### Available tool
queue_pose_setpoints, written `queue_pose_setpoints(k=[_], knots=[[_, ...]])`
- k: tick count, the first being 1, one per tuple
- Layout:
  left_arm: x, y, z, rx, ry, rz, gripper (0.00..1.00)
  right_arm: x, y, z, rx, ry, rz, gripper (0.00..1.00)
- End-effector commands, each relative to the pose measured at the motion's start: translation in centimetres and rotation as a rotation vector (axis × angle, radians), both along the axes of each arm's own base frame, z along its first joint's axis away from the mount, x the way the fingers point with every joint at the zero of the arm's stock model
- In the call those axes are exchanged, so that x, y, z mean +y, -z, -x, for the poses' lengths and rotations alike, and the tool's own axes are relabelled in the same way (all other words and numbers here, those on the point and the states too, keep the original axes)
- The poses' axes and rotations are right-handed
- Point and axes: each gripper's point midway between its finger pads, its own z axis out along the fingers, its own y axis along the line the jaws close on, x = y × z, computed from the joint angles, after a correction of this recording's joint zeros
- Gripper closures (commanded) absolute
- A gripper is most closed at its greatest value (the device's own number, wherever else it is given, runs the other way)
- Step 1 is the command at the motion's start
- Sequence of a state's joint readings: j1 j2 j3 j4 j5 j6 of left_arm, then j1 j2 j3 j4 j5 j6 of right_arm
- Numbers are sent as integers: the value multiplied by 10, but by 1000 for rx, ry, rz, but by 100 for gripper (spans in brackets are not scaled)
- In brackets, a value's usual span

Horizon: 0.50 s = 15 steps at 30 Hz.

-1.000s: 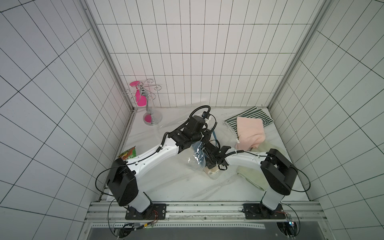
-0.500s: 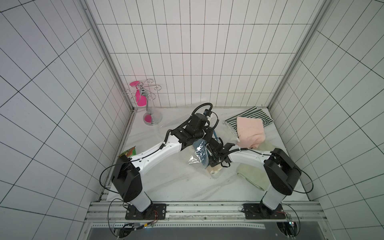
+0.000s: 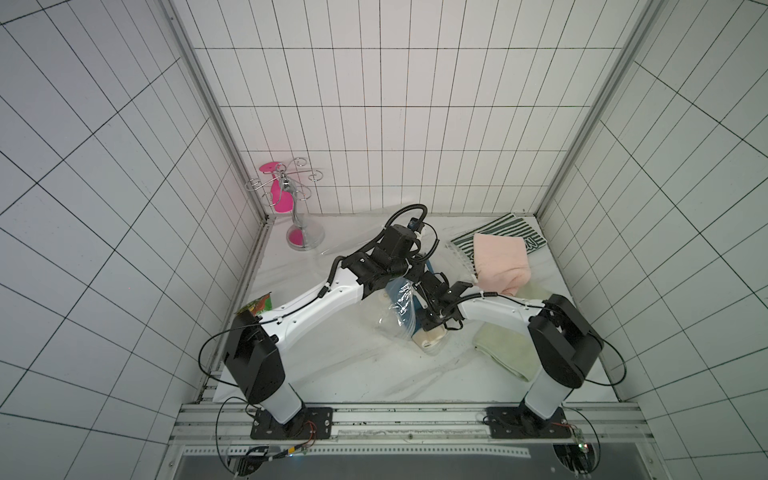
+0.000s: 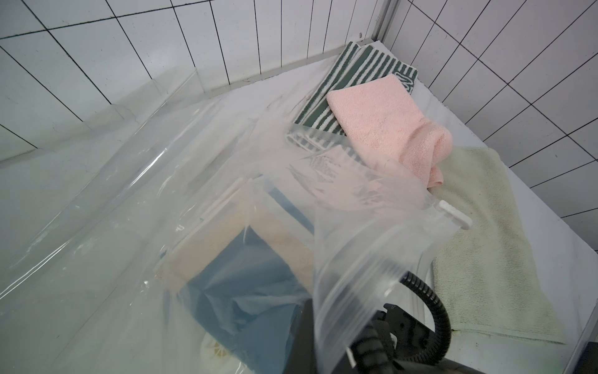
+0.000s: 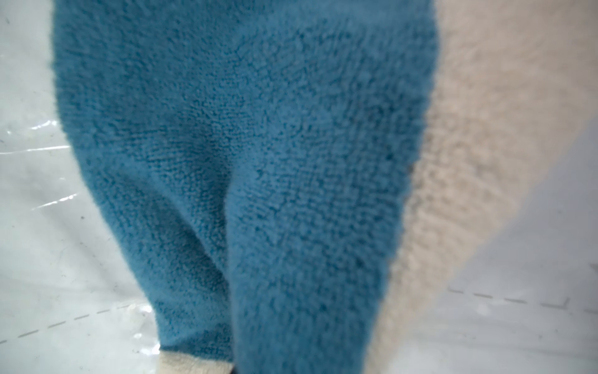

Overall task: Place the folded towel into the vacuum bag
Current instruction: Place the towel in the vacuum bag.

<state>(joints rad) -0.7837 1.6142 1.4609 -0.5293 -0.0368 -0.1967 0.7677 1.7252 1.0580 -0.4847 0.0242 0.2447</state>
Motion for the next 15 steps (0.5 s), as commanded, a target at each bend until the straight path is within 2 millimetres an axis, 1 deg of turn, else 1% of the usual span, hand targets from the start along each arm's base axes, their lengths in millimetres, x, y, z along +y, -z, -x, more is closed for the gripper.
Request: queue_pose_setpoints(k=[1,6,9,13,15], knots=[[-12,-18,9,-33,50,27,100,2,-1,1,23,-13,17,84],[-9,-19,8,-33,41,16,100,2,-6,1,8,-17,9,85],[-8,-21,9,-33,44,15,100,4,-9,2,-15,-21,-30,85],[-14,-26,10,-18,65,24,100,9,-11,5,-52,-34,-96,88],[-17,-29,10,-13,75,32,100,7,-10,7,-59,-38,-104,90]])
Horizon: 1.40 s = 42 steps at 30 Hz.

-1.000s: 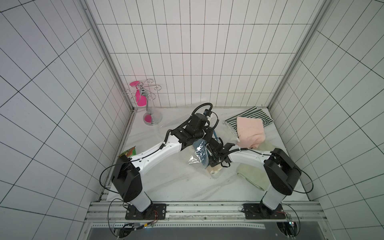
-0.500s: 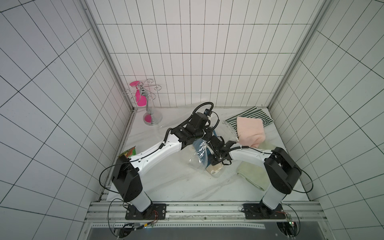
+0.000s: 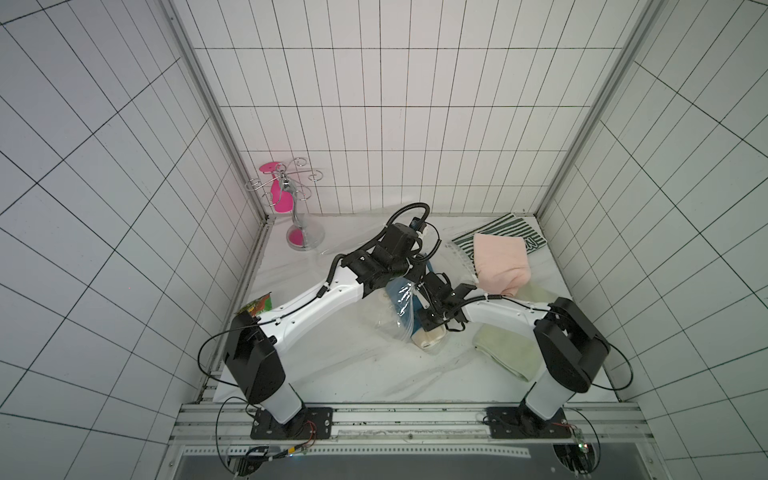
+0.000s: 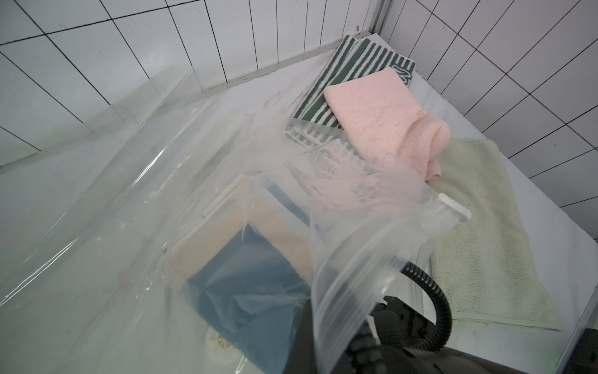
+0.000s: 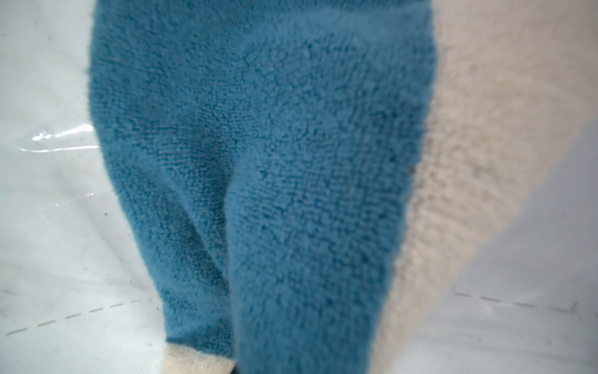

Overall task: Place the folded towel into the vacuum bag
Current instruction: Place the towel in the vacuum bag.

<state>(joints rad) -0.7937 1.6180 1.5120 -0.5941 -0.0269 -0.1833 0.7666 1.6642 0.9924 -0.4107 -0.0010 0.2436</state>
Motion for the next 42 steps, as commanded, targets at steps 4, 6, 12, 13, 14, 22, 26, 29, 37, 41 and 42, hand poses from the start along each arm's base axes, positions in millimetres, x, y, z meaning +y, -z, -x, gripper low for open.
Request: queue_pose_setpoints(k=[4,6,12,13,14,22,26,29,37,41,42], knots=[[-21,-21,5,-9,75,48,100,4,-5,15,-62,-90,-16,91],[-22,-20,8,-1,86,43,100,10,-11,20,-132,-152,3,92],[-28,-24,28,15,156,52,100,41,-51,19,-432,-256,-97,94],[-29,-26,34,18,173,58,100,47,-63,17,-480,-257,-156,94],[-31,-26,39,23,190,65,100,53,-77,13,-537,-251,-217,94],[-43,-15,73,74,293,105,100,89,-139,-4,-767,-250,-456,92],[-37,-5,73,68,289,87,100,104,-140,-3,-744,-309,-471,92],[-29,-1,65,68,266,85,100,101,-109,13,-559,-290,-476,93],[-11,-7,45,45,215,116,100,38,-14,78,-18,-22,-289,76],[-15,-8,43,49,224,133,100,18,-5,79,-6,48,-215,39],[-16,-7,44,51,224,134,100,14,-7,79,-8,51,-190,35]])
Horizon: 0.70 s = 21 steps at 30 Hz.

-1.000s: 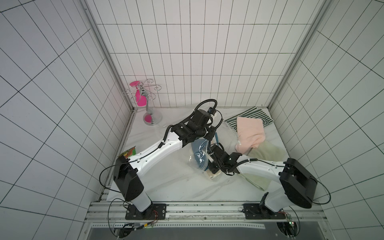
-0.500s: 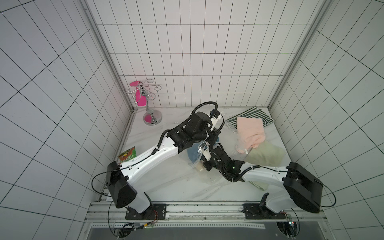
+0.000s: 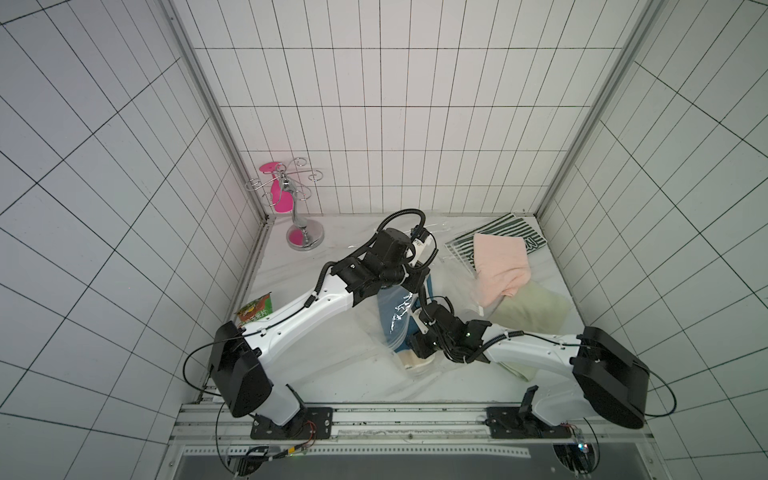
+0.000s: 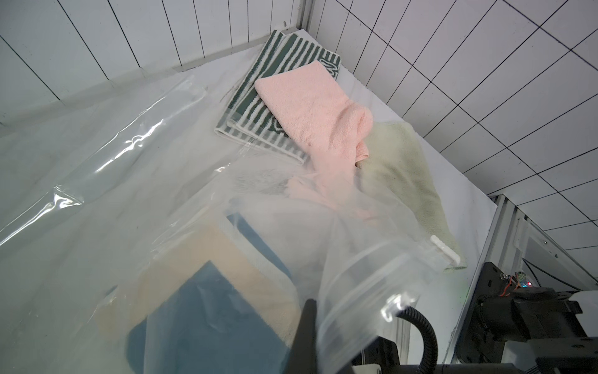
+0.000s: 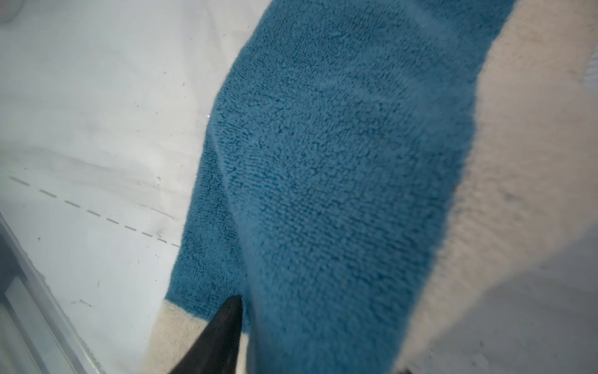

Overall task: Place the folded towel into the vacuum bag
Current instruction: Place the towel in the vacuum bag.

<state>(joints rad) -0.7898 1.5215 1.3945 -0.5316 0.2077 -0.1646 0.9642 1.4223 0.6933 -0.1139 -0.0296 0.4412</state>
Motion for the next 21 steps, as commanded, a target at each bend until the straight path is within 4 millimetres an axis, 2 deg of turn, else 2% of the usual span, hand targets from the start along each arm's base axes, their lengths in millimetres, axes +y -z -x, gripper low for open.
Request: queue_pose_setpoints(k=[1,4,8,10,11,12,13,14,15,16,19,21], knots=[[-4,-3,1,-6,28,18,100,-26,3,10,59,89,92,33],[-2,-8,1,-22,21,22,100,-45,-10,16,44,119,101,28],[-3,-17,3,-34,30,39,100,-67,-42,18,-19,179,66,28],[-4,-19,4,-31,36,48,100,-71,-63,8,-93,217,44,31],[-5,-19,4,-29,39,49,100,-69,-74,1,-131,222,28,37],[-6,-19,3,-29,38,50,100,-63,-80,-5,-162,215,14,44],[-6,-18,2,-33,35,48,100,-52,-85,-12,-191,200,-8,58],[-6,-17,-1,-35,30,45,100,-40,-87,-20,-216,189,-38,78],[-6,-17,-3,-37,27,42,100,-27,-88,-27,-238,182,-77,89],[-7,-17,-4,-37,24,42,100,-11,-87,-33,-265,163,-134,95],[-7,-21,-11,-42,8,64,100,28,-91,-49,-344,132,-283,96],[-8,-26,-13,-44,7,77,100,45,-93,-57,-382,116,-297,94]])
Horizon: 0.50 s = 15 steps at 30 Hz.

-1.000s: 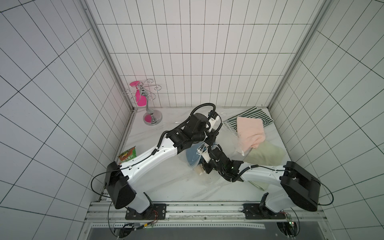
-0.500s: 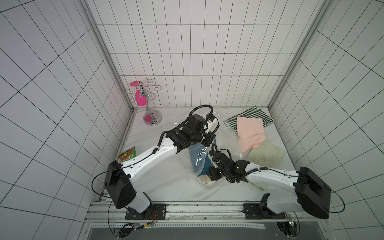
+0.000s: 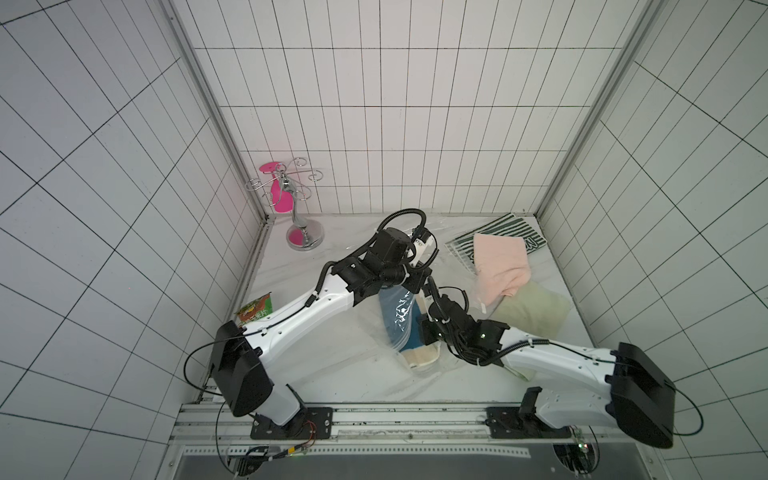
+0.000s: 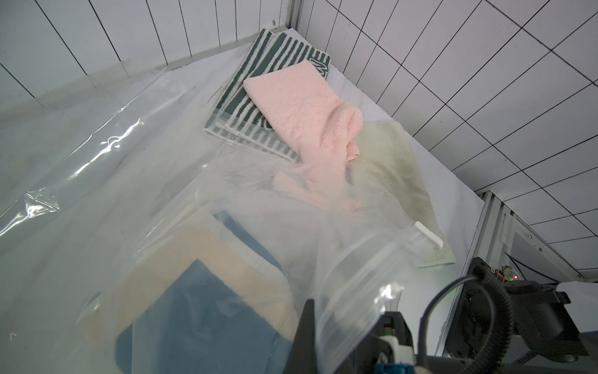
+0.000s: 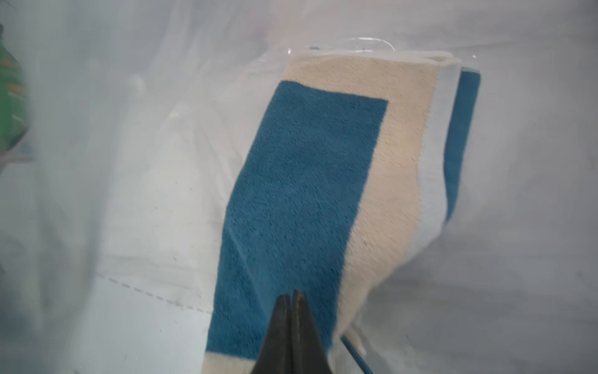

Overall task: Place the folded towel into the vacuum bag
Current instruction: Place the towel in the vacuum bag.

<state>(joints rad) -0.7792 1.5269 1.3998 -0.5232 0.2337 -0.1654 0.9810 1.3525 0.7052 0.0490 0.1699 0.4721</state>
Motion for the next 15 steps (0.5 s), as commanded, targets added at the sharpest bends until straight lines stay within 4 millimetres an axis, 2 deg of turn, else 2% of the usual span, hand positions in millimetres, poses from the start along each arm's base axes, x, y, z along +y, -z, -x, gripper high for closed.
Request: queue_pose_setpoints(k=[1,3,4,7,9,10,15], knots=[[-8,-25,-11,-50,1,64,100,42,-35,-20,-171,-40,-161,92],[-9,-26,-12,-51,3,66,100,49,-24,-27,-165,-29,-150,90],[-9,-27,-13,-52,2,63,100,46,-9,-31,-132,13,-126,90],[-5,-29,-15,-65,-7,54,100,10,39,-28,0,182,2,90],[-1,-30,-18,-71,-20,54,100,-12,51,-19,33,256,19,89],[1,-31,-19,-73,-26,58,100,-16,55,-17,47,276,2,87],[0,-36,-22,-79,-30,79,100,-12,86,-31,144,288,21,82]])
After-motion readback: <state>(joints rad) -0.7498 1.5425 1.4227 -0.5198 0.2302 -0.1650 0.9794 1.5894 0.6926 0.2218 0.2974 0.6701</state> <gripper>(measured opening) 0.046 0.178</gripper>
